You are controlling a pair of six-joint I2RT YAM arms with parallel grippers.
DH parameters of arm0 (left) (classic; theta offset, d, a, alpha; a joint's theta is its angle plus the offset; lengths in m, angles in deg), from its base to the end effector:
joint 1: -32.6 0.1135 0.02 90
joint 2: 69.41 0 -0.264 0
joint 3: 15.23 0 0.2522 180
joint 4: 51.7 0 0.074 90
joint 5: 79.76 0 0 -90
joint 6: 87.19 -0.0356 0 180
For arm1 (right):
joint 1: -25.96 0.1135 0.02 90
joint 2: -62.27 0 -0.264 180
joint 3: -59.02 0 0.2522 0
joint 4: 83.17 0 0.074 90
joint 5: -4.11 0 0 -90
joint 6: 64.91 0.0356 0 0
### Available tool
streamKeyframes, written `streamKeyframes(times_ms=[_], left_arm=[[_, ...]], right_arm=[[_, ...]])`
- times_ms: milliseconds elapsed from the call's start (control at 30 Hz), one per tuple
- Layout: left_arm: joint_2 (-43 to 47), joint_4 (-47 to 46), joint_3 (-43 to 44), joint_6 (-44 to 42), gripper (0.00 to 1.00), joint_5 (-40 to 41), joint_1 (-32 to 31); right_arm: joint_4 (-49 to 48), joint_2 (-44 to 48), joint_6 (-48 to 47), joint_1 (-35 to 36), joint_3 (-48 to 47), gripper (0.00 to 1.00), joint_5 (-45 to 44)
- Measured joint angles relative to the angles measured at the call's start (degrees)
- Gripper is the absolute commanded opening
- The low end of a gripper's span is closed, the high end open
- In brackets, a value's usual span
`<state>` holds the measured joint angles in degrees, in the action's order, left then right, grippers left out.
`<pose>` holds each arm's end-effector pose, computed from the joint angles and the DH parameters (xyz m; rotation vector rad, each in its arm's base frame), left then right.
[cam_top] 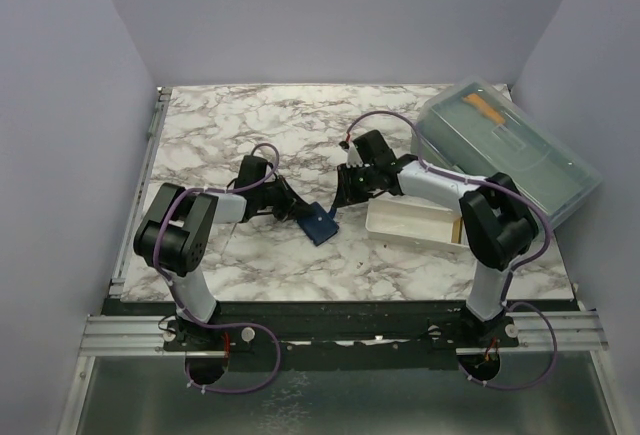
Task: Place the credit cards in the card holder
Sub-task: Close the card holder at the center of the board.
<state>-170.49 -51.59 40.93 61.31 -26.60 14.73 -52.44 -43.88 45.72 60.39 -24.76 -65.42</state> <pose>0.2997 -0.1190 0.1220 -0.5631 2.5473 -1.3378 0.3156 0.2314 0.1853 -0.4700 2.5741 0.8210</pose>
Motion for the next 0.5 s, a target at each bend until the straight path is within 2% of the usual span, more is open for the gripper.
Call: streamKeyframes(times_ms=[267,400,500], left_arm=[[-0.1,-0.3,0.0,0.0,0.0,0.0,0.0],[-0.2,-0.4,0.0,0.0,0.0,0.0,0.0],[-0.2,-0.4,0.0,0.0,0.0,0.0,0.0]], right_arm=[[-0.7,-1.0,-0.3,-0.1,-0.6,0.17,0.6],[-1.1,-2.0,-0.6,-0.1,-1.2,0.12,1.9],[-1.1,-2.4,-0.7,-0.1,-1.2,0.05,2.6]])
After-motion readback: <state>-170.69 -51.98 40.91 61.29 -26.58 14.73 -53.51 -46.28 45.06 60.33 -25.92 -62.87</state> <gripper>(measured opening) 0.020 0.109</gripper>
